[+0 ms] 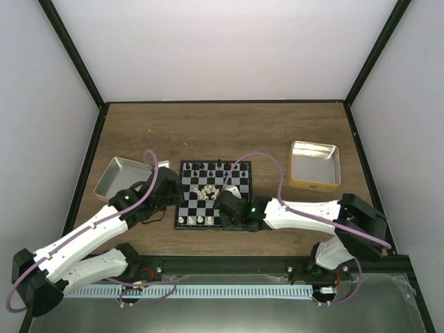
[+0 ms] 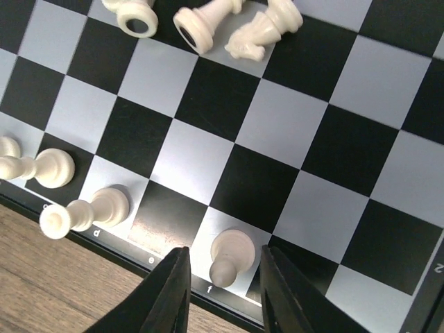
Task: Set up the chess pieces on the board
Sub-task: Place the chess piece on the chessboard, then pick up the chess piece from the chessboard, then place the chess piece on the chessboard, then pick up the chess piece from the chessboard.
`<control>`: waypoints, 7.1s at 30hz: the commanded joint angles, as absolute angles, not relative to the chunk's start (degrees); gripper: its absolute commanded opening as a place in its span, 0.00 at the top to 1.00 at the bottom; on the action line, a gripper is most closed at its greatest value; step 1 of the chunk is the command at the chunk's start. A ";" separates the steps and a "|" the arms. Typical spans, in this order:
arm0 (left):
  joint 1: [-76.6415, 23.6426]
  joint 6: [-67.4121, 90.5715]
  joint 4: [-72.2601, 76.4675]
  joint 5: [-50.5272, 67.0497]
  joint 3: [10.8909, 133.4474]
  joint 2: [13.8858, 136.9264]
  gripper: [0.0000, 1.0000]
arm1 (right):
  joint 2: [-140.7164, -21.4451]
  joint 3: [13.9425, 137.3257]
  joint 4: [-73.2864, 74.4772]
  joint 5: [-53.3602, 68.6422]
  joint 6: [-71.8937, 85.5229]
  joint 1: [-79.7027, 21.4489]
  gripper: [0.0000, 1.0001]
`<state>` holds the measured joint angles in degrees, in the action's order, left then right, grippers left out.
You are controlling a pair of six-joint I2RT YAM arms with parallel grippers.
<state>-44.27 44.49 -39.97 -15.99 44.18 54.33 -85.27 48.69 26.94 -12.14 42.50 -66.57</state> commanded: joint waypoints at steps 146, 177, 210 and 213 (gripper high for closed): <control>-43.97 44.37 -32.78 -10.44 42.67 58.02 0.53 | -79.52 40.53 22.34 -14.56 46.39 -55.32 0.80; -41.02 35.98 -29.46 -10.00 53.90 88.28 0.72 | -69.34 38.77 24.34 -20.00 50.01 -55.33 0.69; -38.67 34.82 -29.00 -12.04 49.07 85.82 0.91 | -71.31 38.89 23.36 -20.13 49.66 -55.33 0.69; -38.67 35.31 -30.71 -12.15 47.01 82.53 0.91 | -71.61 39.02 23.01 -20.08 49.49 -55.34 0.69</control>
